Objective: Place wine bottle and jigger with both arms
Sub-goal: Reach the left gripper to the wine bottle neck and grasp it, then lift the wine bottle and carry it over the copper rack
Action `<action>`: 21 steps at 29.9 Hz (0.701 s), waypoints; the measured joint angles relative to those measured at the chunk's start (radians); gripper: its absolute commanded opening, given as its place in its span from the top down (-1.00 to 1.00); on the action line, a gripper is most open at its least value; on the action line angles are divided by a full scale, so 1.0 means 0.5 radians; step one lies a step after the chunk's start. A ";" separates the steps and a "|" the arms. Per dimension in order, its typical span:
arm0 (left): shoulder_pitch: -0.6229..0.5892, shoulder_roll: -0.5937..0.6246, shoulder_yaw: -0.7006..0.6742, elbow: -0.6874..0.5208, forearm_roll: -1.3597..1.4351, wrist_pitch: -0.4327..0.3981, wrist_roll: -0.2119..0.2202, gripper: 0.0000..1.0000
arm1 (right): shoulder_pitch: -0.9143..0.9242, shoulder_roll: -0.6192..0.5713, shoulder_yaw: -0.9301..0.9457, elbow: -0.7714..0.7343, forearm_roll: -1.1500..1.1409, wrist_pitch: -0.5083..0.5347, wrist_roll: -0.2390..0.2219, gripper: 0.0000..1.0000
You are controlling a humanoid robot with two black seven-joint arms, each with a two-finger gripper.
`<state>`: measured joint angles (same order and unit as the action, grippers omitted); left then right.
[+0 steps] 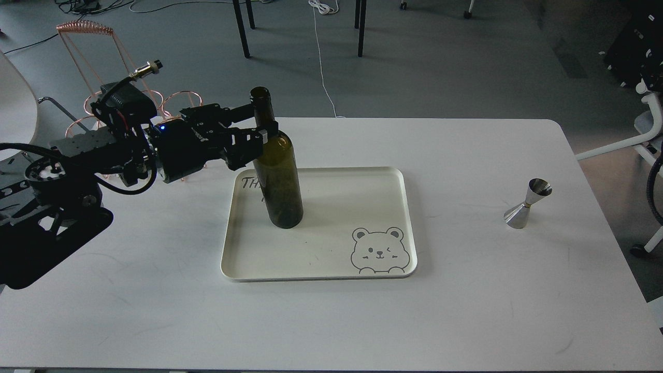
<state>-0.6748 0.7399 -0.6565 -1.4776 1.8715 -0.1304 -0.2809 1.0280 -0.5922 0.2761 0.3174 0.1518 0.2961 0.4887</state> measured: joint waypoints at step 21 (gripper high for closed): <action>-0.042 0.062 -0.021 -0.073 -0.006 0.045 -0.015 0.78 | -0.003 -0.015 -0.003 0.000 0.000 0.000 0.000 -0.95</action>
<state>-0.6956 0.7707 -0.6672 -1.5139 1.8685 -0.1078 -0.2883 1.0263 -0.5999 0.2744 0.3176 0.1518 0.2960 0.4887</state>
